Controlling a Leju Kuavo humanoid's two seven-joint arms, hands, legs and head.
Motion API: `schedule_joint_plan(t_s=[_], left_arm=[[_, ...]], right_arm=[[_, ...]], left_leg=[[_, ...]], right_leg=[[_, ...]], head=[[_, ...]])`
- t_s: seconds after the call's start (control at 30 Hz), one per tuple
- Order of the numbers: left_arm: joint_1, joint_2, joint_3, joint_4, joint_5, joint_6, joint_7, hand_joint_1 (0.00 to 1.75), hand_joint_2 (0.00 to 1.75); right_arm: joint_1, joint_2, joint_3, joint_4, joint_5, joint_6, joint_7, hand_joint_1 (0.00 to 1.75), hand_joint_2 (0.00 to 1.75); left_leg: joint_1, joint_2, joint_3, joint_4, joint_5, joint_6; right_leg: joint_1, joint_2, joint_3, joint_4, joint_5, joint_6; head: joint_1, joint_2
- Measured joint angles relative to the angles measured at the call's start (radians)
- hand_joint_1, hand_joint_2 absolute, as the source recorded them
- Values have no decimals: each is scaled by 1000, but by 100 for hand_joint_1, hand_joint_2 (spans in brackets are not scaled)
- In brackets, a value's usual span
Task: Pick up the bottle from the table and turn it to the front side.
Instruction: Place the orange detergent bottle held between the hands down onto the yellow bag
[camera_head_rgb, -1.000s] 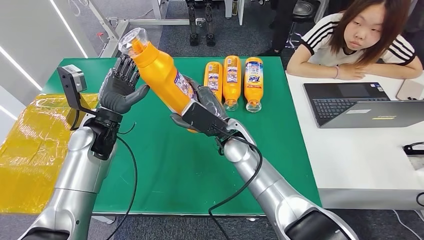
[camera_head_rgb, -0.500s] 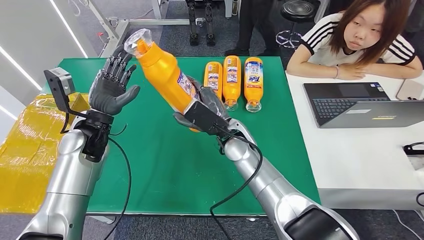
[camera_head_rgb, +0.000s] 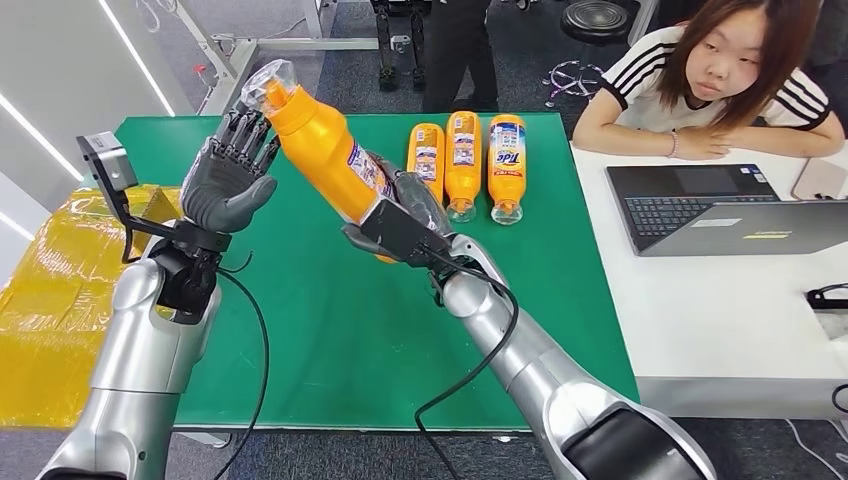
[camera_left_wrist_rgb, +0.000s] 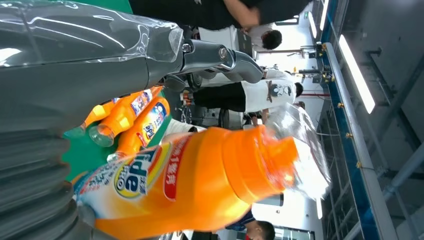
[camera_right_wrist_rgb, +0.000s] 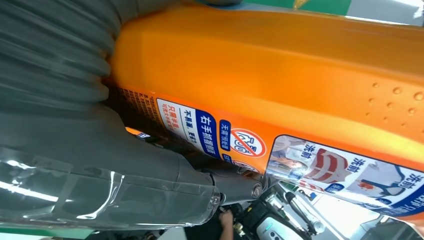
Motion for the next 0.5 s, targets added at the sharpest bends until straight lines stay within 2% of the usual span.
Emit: schedule_joint_plan(t_s=[0.5], left_arm=[[-12,-6,-57,-25,-2,13,12,0,175]], right_arm=[[-21,20,6,33,12,-13,5,175,175]], left_leg=[[0,0,0,0,0,0]], right_leg=[[0,0,0,0,0,0]], head=[[0,0]])
